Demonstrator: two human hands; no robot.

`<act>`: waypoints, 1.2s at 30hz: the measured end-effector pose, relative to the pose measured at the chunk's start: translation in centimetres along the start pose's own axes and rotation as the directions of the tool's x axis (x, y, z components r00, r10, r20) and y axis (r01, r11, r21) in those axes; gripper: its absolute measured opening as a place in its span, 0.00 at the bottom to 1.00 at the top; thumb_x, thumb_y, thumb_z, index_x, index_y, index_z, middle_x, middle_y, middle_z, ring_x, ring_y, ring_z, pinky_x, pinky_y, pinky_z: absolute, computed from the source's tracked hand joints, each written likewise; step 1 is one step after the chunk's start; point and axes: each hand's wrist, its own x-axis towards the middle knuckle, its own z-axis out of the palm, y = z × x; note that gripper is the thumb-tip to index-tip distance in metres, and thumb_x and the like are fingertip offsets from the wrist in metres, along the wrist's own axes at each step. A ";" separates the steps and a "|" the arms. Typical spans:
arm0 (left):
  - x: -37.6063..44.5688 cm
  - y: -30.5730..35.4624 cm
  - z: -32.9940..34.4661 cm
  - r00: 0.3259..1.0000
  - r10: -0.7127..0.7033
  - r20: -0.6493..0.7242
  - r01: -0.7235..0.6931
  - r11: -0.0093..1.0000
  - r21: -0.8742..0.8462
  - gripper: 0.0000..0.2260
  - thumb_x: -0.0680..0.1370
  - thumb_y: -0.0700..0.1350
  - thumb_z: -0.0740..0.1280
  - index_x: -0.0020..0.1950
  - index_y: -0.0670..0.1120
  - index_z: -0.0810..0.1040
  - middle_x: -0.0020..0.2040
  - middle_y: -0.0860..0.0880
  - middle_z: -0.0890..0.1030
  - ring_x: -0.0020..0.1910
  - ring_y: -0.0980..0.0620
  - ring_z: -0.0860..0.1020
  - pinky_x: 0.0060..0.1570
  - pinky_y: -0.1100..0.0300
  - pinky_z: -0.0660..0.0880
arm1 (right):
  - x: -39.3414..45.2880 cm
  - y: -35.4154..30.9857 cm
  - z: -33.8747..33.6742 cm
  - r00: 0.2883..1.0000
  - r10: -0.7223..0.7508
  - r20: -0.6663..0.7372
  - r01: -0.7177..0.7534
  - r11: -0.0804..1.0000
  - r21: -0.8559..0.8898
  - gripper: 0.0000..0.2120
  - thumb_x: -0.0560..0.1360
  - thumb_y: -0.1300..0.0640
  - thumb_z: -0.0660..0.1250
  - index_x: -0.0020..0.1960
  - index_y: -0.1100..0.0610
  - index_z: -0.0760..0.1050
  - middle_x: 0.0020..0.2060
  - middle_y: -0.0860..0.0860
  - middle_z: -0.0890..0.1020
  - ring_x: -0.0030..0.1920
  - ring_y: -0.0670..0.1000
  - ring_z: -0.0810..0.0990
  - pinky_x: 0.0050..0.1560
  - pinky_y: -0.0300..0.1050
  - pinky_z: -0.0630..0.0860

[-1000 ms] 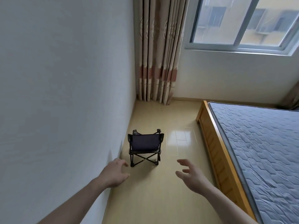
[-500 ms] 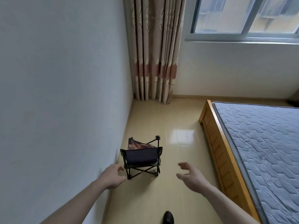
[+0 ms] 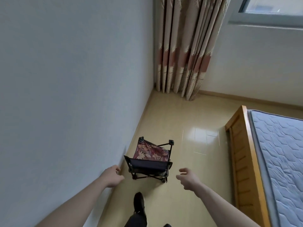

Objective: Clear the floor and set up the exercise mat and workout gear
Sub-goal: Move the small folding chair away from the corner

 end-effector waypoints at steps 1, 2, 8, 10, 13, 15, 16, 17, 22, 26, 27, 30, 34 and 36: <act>1.4 0.3 -0.3 1.000 -0.020 0.014 0.020 1.000 -0.002 0.25 0.78 0.50 0.68 0.73 0.46 0.69 0.69 0.47 0.75 0.62 0.49 0.75 0.59 0.60 0.72 | 1.6 -0.6 0.5 0.999 0.032 0.014 -0.032 0.999 0.012 0.21 0.77 0.58 0.68 0.69 0.56 0.72 0.55 0.54 0.80 0.41 0.51 0.78 0.33 0.42 0.75; 2.5 0.5 -0.6 0.999 -0.033 0.027 0.033 0.999 -0.001 0.25 0.77 0.50 0.68 0.74 0.47 0.69 0.69 0.47 0.74 0.63 0.49 0.75 0.59 0.61 0.72 | 2.6 -1.2 0.9 0.998 0.059 0.022 -0.059 0.998 0.020 0.20 0.77 0.58 0.68 0.69 0.56 0.72 0.51 0.54 0.80 0.40 0.52 0.77 0.32 0.41 0.74; 11.7 1.5 -2.6 0.993 -0.097 0.074 0.094 0.995 0.044 0.26 0.76 0.51 0.68 0.73 0.47 0.70 0.69 0.46 0.75 0.64 0.48 0.75 0.61 0.58 0.73 | 8.8 -4.9 3.1 0.981 0.177 0.081 -0.184 0.979 0.088 0.17 0.78 0.54 0.67 0.65 0.51 0.71 0.42 0.53 0.78 0.44 0.52 0.78 0.41 0.45 0.78; 14.5 1.6 -3.0 0.987 -0.124 0.104 0.120 0.992 0.049 0.27 0.76 0.51 0.68 0.74 0.46 0.69 0.69 0.46 0.75 0.65 0.47 0.75 0.61 0.58 0.73 | 10.8 -5.7 3.3 0.976 0.207 0.071 -0.213 0.972 0.098 0.18 0.79 0.52 0.67 0.67 0.51 0.70 0.42 0.53 0.77 0.44 0.52 0.78 0.40 0.44 0.78; 20.3 1.7 -3.0 0.978 -0.153 0.142 0.148 0.988 0.045 0.27 0.76 0.51 0.67 0.74 0.47 0.69 0.68 0.45 0.76 0.62 0.47 0.76 0.55 0.60 0.71 | 15.5 -6.3 3.8 0.956 0.290 0.051 -0.293 0.952 0.088 0.24 0.80 0.50 0.66 0.73 0.53 0.66 0.43 0.52 0.77 0.45 0.52 0.78 0.38 0.44 0.77; 22.7 1.9 -2.6 0.973 -0.163 0.163 0.158 0.986 0.045 0.26 0.76 0.52 0.67 0.73 0.46 0.69 0.66 0.45 0.77 0.56 0.48 0.76 0.51 0.61 0.70 | 17.4 -6.3 4.0 0.935 0.350 0.059 -0.354 0.932 0.082 0.29 0.81 0.48 0.64 0.78 0.54 0.61 0.46 0.51 0.77 0.48 0.53 0.79 0.41 0.46 0.78; 25.0 1.9 -2.3 0.968 -0.176 0.179 0.169 0.984 0.055 0.26 0.77 0.52 0.67 0.74 0.46 0.69 0.67 0.45 0.77 0.55 0.48 0.75 0.51 0.61 0.69 | 19.3 -6.4 4.5 0.920 0.384 0.074 -0.389 0.918 0.077 0.30 0.81 0.47 0.63 0.79 0.53 0.59 0.47 0.51 0.77 0.49 0.53 0.79 0.43 0.47 0.79; 26.7 1.8 -2.0 0.962 -0.191 0.194 0.182 0.981 0.063 0.27 0.77 0.53 0.67 0.74 0.46 0.68 0.68 0.44 0.77 0.57 0.47 0.76 0.51 0.61 0.70 | 20.4 -6.5 4.8 0.909 0.408 0.084 -0.414 0.907 0.074 0.31 0.81 0.46 0.63 0.80 0.53 0.57 0.46 0.51 0.77 0.48 0.53 0.80 0.46 0.48 0.80; 33.3 1.5 -0.4 0.930 -0.267 0.253 0.275 0.961 0.006 0.34 0.78 0.61 0.65 0.78 0.42 0.64 0.75 0.41 0.70 0.72 0.41 0.71 0.65 0.55 0.70 | 25.5 -6.7 6.4 0.868 0.491 0.080 -0.496 0.866 0.069 0.29 0.81 0.45 0.62 0.77 0.56 0.59 0.44 0.50 0.76 0.48 0.54 0.80 0.51 0.52 0.81; 36.2 0.4 1.5 0.907 -0.303 0.293 0.309 0.951 0.025 0.30 0.79 0.59 0.63 0.74 0.40 0.68 0.71 0.40 0.74 0.67 0.41 0.75 0.60 0.56 0.72 | 28.5 -6.4 7.7 0.826 0.561 0.056 -0.564 0.820 0.101 0.19 0.79 0.47 0.64 0.62 0.58 0.67 0.45 0.52 0.76 0.53 0.56 0.83 0.53 0.53 0.83; 36.7 0.1 2.0 0.900 -0.311 0.304 0.317 0.948 0.032 0.28 0.79 0.58 0.63 0.72 0.40 0.69 0.69 0.40 0.76 0.65 0.41 0.76 0.59 0.56 0.73 | 29.0 -6.2 8.1 0.815 0.576 0.064 -0.580 0.807 0.113 0.17 0.79 0.47 0.64 0.60 0.58 0.68 0.45 0.52 0.77 0.53 0.56 0.83 0.52 0.53 0.83; 37.6 -0.7 3.6 0.878 -0.335 0.341 0.351 0.936 0.015 0.22 0.81 0.55 0.62 0.69 0.42 0.71 0.65 0.39 0.78 0.61 0.39 0.79 0.53 0.55 0.77 | 30.6 -5.4 8.9 0.777 0.623 0.094 -0.629 0.758 0.175 0.17 0.79 0.48 0.66 0.60 0.60 0.73 0.47 0.53 0.78 0.50 0.55 0.82 0.45 0.49 0.81; 38.5 -1.0 4.6 0.867 -0.379 0.325 0.411 0.911 -0.033 0.17 0.80 0.49 0.61 0.69 0.47 0.72 0.57 0.43 0.82 0.47 0.42 0.85 0.39 0.55 0.83 | 32.4 -4.1 9.4 0.732 0.669 0.129 -0.673 0.681 0.288 0.17 0.79 0.49 0.67 0.61 0.60 0.75 0.53 0.55 0.80 0.49 0.55 0.84 0.39 0.46 0.82; 38.7 -0.8 4.8 0.865 -0.391 0.315 0.434 0.897 -0.078 0.17 0.79 0.46 0.62 0.67 0.46 0.74 0.51 0.44 0.85 0.40 0.45 0.86 0.35 0.59 0.81 | 33.0 -3.7 9.2 0.719 0.685 0.117 -0.672 0.643 0.367 0.14 0.79 0.52 0.69 0.59 0.61 0.77 0.54 0.56 0.82 0.47 0.54 0.84 0.37 0.46 0.81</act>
